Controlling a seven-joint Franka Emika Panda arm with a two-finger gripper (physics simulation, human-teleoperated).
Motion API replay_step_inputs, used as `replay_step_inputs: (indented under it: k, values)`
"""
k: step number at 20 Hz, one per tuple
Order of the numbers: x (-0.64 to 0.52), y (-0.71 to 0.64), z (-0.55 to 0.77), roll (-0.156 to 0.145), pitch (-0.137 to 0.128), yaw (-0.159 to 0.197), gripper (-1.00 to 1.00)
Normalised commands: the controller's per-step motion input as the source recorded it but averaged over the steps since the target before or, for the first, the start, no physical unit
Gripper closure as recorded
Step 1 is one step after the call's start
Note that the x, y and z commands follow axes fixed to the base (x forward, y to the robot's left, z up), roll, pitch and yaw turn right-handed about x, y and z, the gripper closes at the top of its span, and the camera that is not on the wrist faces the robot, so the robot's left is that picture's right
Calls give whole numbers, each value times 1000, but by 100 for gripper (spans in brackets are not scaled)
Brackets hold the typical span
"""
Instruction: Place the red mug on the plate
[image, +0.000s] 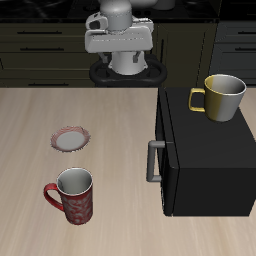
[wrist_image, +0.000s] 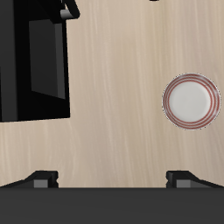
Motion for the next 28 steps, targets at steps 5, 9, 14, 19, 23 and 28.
replay_step_inputs:
  k: [5,9,14,19,23,28]
  values:
    - [241,-203,100,-53,-50,27,-100]
    - [286,-278,96,-60,-39,32,-100]
    - [398,-154,52,0,-19,46,-100]
    - [387,-193,2,13,5,48,-100]
    - [476,-270,6,-32,17,17,-100]
    - [328,-150,39,-25,-17,14,-100]
